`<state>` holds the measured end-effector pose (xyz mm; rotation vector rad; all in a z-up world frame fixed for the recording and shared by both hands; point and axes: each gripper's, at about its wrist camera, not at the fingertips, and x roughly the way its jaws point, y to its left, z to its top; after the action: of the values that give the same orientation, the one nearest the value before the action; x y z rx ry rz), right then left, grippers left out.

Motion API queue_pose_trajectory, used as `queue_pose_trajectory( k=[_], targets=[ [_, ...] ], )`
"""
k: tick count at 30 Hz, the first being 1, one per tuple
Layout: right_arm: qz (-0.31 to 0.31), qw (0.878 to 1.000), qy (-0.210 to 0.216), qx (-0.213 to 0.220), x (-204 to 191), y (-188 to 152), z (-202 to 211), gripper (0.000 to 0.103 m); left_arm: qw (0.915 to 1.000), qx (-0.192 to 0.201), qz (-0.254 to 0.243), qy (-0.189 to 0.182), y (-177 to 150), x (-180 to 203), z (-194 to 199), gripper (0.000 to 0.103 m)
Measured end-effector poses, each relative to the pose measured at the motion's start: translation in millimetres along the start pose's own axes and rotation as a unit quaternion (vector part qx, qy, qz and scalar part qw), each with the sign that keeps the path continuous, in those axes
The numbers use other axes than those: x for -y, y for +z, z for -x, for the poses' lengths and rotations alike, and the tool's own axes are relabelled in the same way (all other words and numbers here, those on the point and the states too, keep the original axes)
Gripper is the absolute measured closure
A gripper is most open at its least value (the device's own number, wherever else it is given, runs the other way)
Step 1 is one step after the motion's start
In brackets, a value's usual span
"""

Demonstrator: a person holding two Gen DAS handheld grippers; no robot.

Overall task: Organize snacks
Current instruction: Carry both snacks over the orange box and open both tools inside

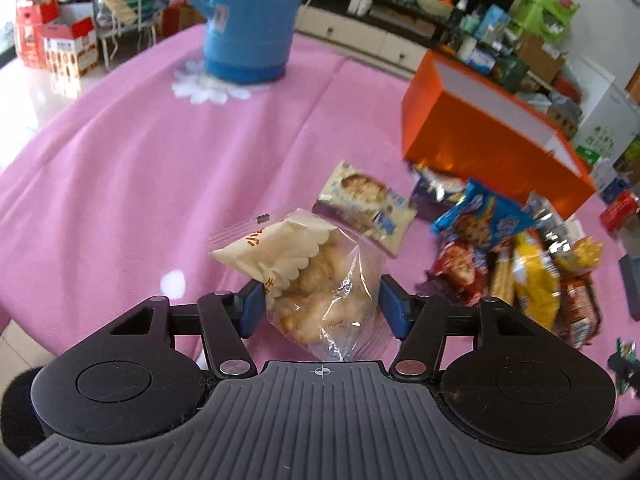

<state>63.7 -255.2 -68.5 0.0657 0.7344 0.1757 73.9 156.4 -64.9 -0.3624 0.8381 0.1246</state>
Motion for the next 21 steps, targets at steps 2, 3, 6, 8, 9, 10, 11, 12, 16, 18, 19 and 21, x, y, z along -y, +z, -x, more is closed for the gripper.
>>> queue_pose_trajectory(
  k=[2,3,6,8,9,10,11,12,16,18,19,21],
  targets=[
    [0.001,1.0,0.009,0.024,-2.8,13.9,10.0,0.049,0.9998,0.012,-0.004,-0.016,9.7,7.0,5.1,0.075],
    [0.003,0.999,0.017,0.037,-4.9,23.6,12.7,0.049,0.9994,0.018,-0.007,-0.029,18.3,13.9,6.8,0.075],
    [0.01,0.996,0.042,0.072,-11.0,62.0,4.2,0.049,0.9973,0.039,-0.021,-0.058,49.4,38.2,4.3,0.075],
    [0.023,0.994,0.05,0.093,-17.3,90.0,-11.1,0.049,0.9948,0.063,-0.038,-0.07,74.3,58.2,0.0,0.075],
    [0.032,0.993,0.049,0.103,-21.1,106.0,-22.9,0.049,0.9936,0.073,-0.044,-0.074,87.3,68.4,-3.9,0.075],
    [0.037,0.992,0.05,0.109,-23.6,119.6,-34.2,0.049,0.9925,0.079,-0.049,-0.079,99.3,77.6,-9.1,0.075],
    [0.039,0.991,0.053,0.113,-25.1,133.8,-47.2,0.049,0.9911,0.086,-0.055,-0.085,113.6,88.5,-17.2,0.075],
    [0.04,0.991,0.057,0.115,-26.3,149.0,-62.6,0.049,0.9903,0.09,-0.06,-0.087,124.1,96.8,-24.4,0.075],
    [0.056,0.991,0.05,0.108,-30.7,193.6,-123.4,0.049,0.9877,0.1,-0.081,-0.09,162.9,131.0,-66.6,0.075],
    [0.057,0.992,0.05,0.096,-30.2,208.1,-151.5,0.049,0.9875,0.092,-0.087,-0.094,175.4,142.8,-92.6,0.075],
    [0.059,0.993,0.049,0.089,-30.1,213.5,-165.5,0.048,0.9878,0.087,-0.088,-0.095,180.1,146.6,-105.8,0.075],
    [0.066,0.994,0.046,0.079,-31.1,219.0,-188.4,0.048,0.988,0.078,-0.094,-0.094,187.2,154.7,-132.4,0.074]
  ],
)
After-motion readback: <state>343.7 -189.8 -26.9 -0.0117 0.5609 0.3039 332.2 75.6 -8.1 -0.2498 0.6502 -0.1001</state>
